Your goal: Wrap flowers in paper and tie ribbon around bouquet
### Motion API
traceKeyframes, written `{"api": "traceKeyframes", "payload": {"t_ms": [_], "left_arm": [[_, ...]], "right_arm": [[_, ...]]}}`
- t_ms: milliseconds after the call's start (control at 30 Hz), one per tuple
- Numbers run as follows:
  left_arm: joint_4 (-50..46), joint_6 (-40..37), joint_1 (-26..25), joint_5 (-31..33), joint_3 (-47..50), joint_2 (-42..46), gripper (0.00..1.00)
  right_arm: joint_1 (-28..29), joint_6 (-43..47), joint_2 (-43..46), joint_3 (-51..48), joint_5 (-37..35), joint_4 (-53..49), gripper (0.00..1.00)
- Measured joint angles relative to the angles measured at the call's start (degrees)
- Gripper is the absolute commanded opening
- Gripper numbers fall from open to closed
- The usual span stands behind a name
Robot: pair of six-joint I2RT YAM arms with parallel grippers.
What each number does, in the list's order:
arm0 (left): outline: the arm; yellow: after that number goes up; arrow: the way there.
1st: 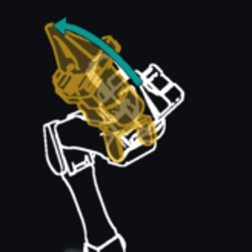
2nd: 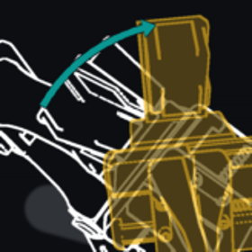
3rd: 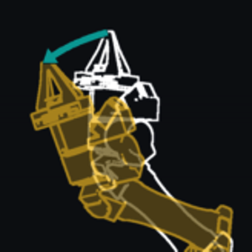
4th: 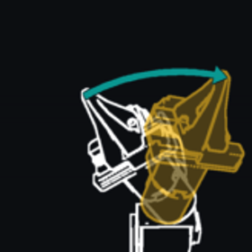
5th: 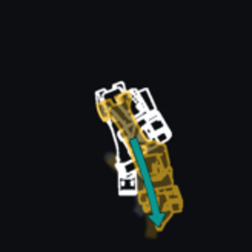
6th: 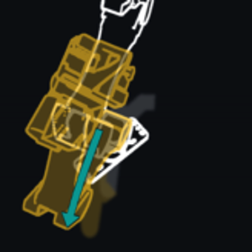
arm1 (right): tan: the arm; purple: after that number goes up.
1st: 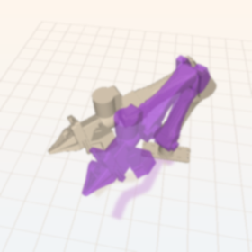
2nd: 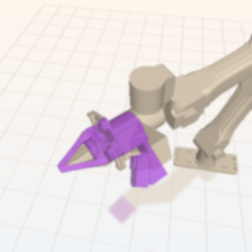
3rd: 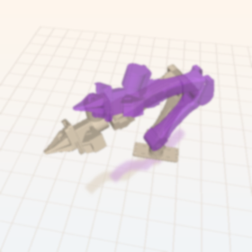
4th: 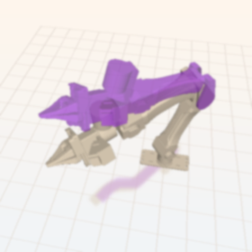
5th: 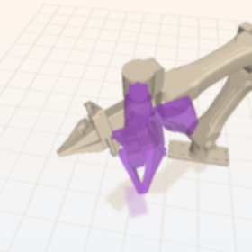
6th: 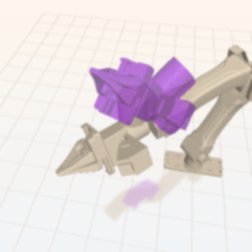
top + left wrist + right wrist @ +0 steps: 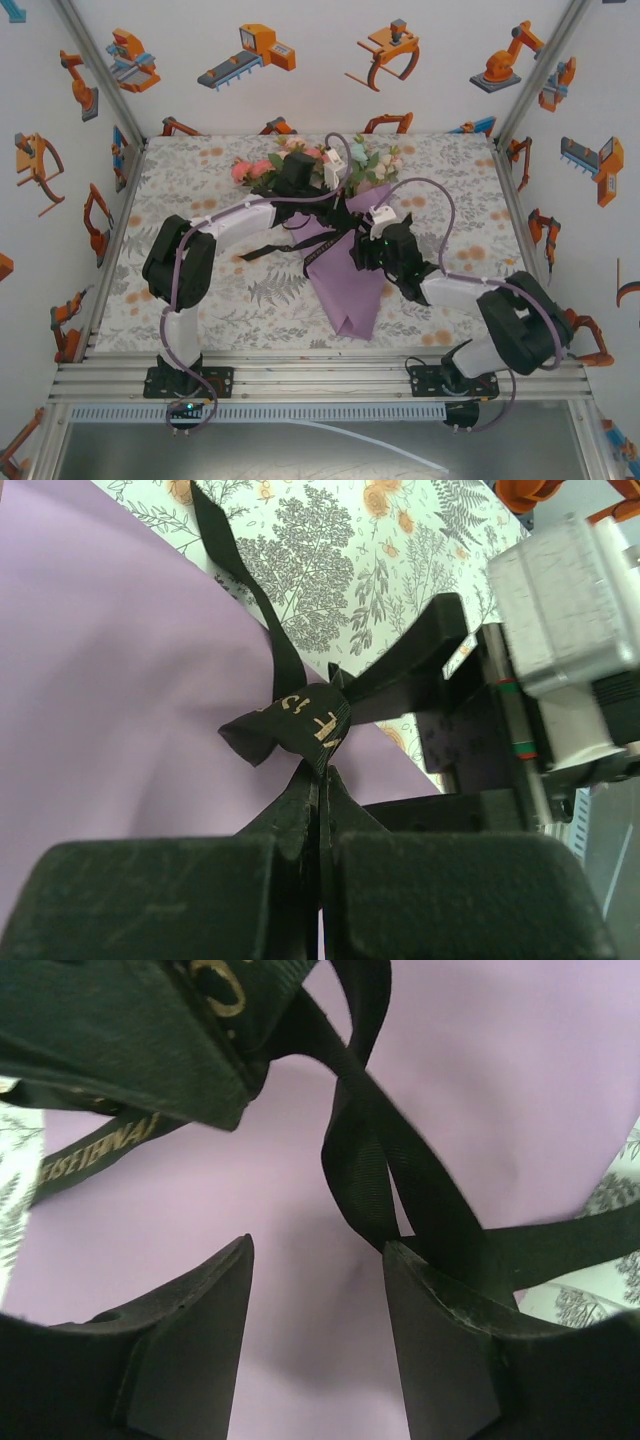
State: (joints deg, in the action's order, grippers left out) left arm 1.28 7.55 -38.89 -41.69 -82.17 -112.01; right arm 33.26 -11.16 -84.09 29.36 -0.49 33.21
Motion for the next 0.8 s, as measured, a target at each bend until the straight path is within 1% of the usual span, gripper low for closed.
{"api": "traceKeyframes", "payload": {"t_ms": [100,267,333,433,533,567,600,633,667,700,733,800], "left_arm": [[0.1,0.3,0.0,-0.3,0.0,0.0,0.00],[0.0,0.5,0.2,-0.5,0.0,0.0,0.00],[0.0,0.5,0.3,-0.6,0.0,0.0,0.00],[0.0,0.5,0.4,-0.6,0.0,0.0,0.00],[0.0,0.5,0.4,-0.7,0.0,0.0,0.00],[0.0,0.5,0.4,-0.8,0.0,0.0,0.00],[0.0,0.5,0.4,-0.8,0.0,0.0,0.00],[0.0,0.5,0.4,-0.8,0.0,0.0,0.00],[0.1,0.6,0.4,-0.8,0.0,0.0,0.00],[0.2,0.6,0.4,-0.7,0.0,0.0,0.00],[0.2,0.6,0.5,-0.8,0.0,0.0,0.00],[0.4,0.8,0.8,-0.7,0.0,0.0,0.00]], "right_arm": [[0.0,2.8,-4.7,0.2,-0.9,6.4,0.54],[0.0,4.9,-10.6,0.9,-1.1,15.0,0.50],[0.0,5.3,-10.9,0.8,-0.9,17.3,0.49],[0.0,6.5,-9.4,0.0,-0.5,19.9,0.53],[0.0,8.0,-7.6,-0.8,-0.6,21.7,0.54],[0.0,8.4,-7.6,-0.8,-0.5,22.4,0.51],[-0.1,8.7,-7.7,-0.7,-0.2,22.6,0.46],[-0.2,8.9,-8.2,-0.5,0.1,22.9,0.34],[-0.4,9.2,-9.3,0.0,0.8,23.2,0.19],[-0.6,9.0,-10.2,0.5,1.4,23.3,0.08],[-0.8,8.7,-11.2,0.9,2.2,23.7,0.00],[-1.2,8.0,-12.1,1.2,4.2,23.6,0.00]]}}
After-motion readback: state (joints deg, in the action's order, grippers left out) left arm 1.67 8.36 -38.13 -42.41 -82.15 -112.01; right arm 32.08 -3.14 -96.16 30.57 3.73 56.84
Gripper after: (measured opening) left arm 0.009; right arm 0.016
